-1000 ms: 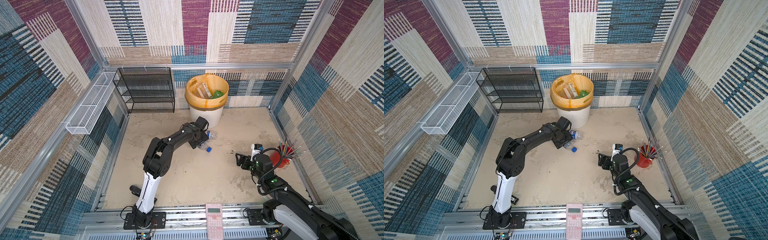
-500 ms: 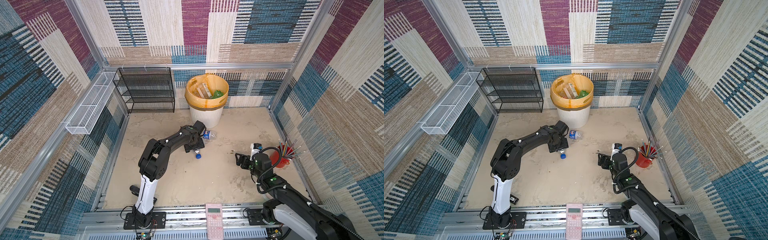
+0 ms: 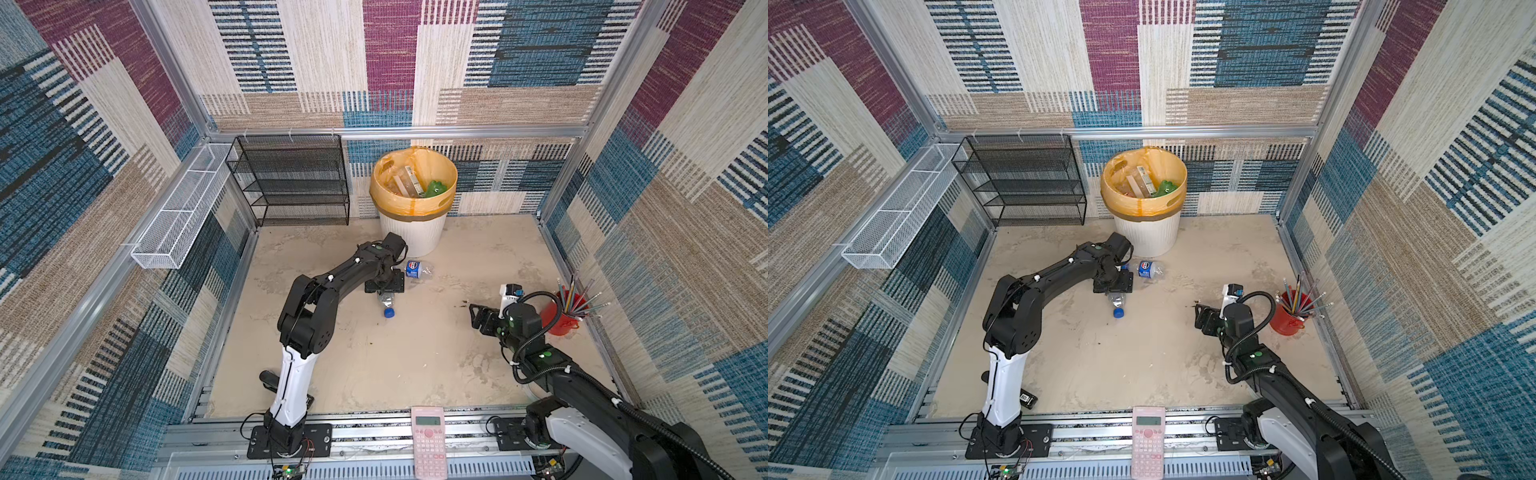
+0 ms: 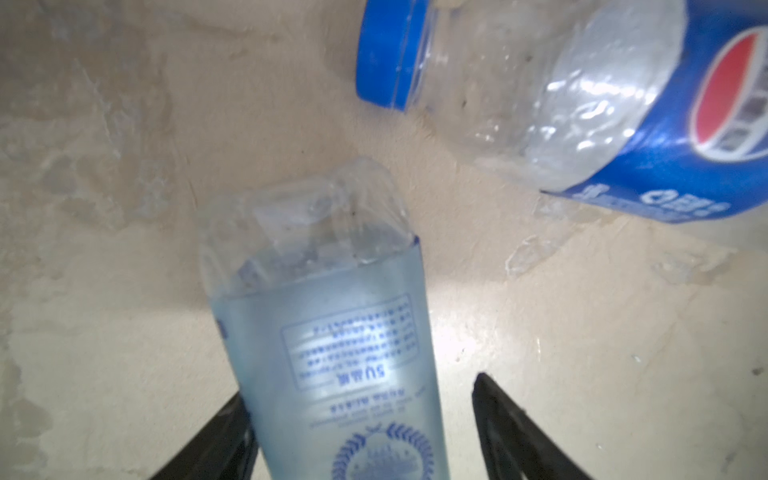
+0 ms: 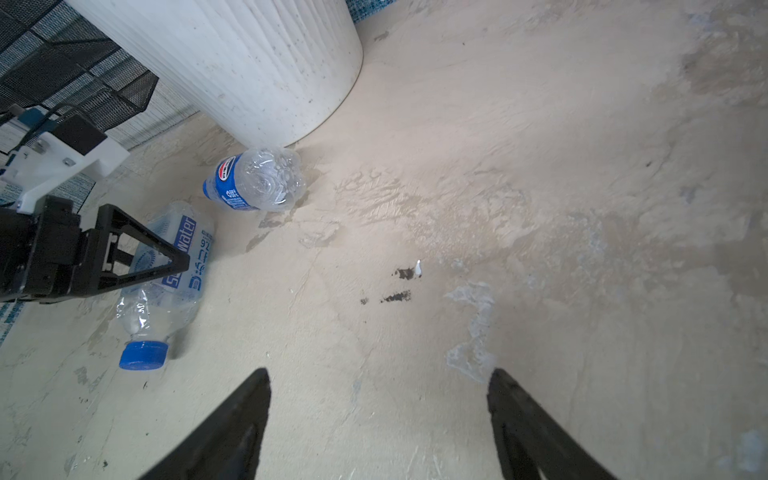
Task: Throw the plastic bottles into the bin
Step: 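Draw the left gripper with the bottle back toward the robot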
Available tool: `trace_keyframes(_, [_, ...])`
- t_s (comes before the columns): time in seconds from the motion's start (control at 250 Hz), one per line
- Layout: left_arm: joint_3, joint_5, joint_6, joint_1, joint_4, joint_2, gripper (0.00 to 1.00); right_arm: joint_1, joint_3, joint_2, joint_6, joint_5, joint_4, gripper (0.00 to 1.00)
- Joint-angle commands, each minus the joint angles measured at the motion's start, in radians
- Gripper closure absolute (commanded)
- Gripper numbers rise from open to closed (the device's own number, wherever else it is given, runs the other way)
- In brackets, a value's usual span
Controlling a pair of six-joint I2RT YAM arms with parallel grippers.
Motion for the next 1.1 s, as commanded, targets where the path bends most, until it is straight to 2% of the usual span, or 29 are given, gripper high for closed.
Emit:
trace_keyframes(0.0, [0.052,-0.06,0.059,0.006,-0.083,0.036,0.23,0.0,0.009,-0.003,0.008,-0.005,0.013,0.17])
trace_keyframes(0.296, [0.108,-0.113,0.051,0.012,-0.119,0.07,0.33,-0.001,0.02,-0.003,0.005,-0.004,0.003,0.17])
trace_keyframes(0.496, [0.07,-0.115,0.059,0.013,-0.099,0.039,0.39,0.0,0.029,-0.008,0.0,0.0,0.0,0.18])
trace_keyframes(0.772, [-0.175,-0.043,0.055,0.019,0.078,-0.127,0.47,0.0,0.033,0.001,0.003,-0.013,0.005,0.19])
trace_keyframes(1.1, [-0.613,0.04,0.056,0.043,0.363,-0.507,0.54,0.0,0.037,0.004,0.004,-0.026,0.015,0.21])
